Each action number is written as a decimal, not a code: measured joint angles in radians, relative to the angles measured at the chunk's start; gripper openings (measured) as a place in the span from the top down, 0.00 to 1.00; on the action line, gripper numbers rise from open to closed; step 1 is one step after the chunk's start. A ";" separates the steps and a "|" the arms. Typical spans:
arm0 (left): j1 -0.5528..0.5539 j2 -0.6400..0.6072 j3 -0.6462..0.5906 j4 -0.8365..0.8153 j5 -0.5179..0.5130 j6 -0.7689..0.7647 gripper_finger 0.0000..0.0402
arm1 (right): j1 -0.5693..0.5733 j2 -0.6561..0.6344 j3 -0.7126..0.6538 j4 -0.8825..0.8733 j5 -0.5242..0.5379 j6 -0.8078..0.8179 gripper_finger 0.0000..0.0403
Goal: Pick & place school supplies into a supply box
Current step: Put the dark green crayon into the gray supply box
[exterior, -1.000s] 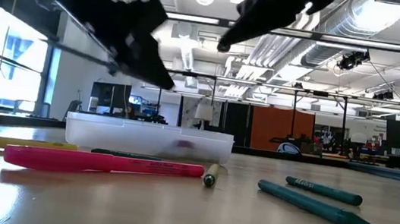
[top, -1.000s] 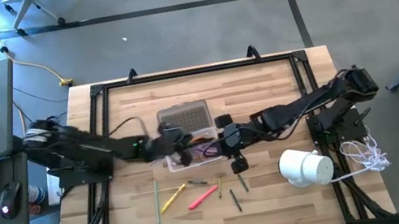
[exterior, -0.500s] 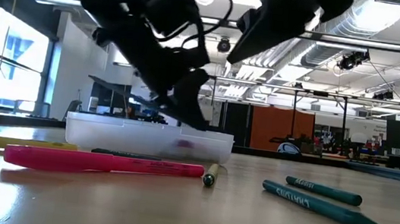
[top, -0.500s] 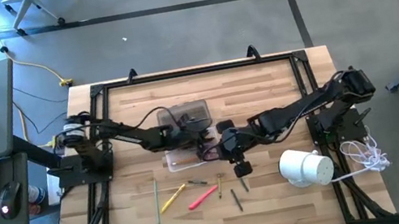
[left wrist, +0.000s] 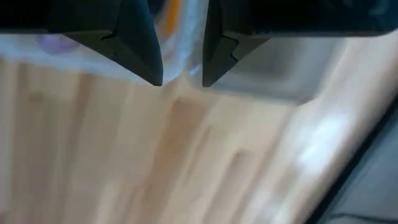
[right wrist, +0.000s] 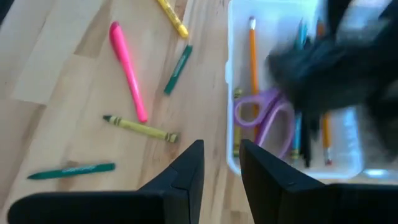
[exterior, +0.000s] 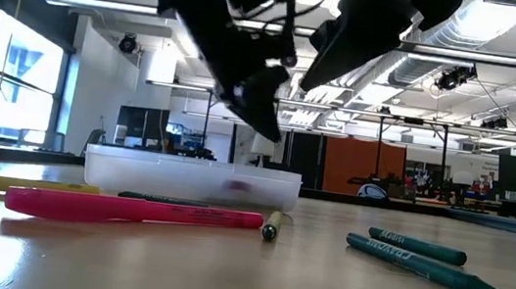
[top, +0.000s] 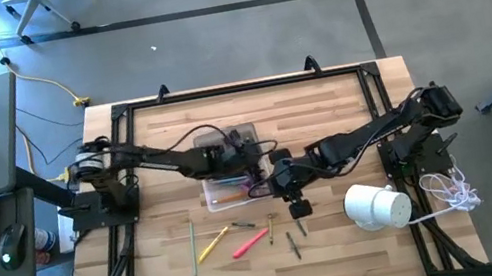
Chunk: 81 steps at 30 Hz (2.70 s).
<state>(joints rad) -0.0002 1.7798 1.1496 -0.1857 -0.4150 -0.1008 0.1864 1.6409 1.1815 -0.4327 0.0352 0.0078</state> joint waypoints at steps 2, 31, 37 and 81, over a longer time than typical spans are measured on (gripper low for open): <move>0.000 -0.023 0.065 -0.154 -0.026 -0.005 0.62 | 0.000 0.000 -0.017 0.002 -0.037 0.076 0.78; 0.000 -0.214 0.555 -1.081 -0.284 -0.116 0.62 | 0.104 0.259 0.039 -0.180 -0.074 0.693 0.78; 0.000 -0.214 0.555 -1.082 -0.307 -0.106 0.62 | 0.109 0.296 0.105 -0.239 -0.077 0.754 0.78; 0.001 -0.213 0.555 -1.097 -0.325 -0.105 0.62 | 0.075 0.220 0.010 -0.505 0.105 0.779 0.78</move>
<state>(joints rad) 0.0006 1.5669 1.7046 -1.2831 -0.7398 -0.2062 0.2617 1.8606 1.1919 -0.9378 0.1400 0.7871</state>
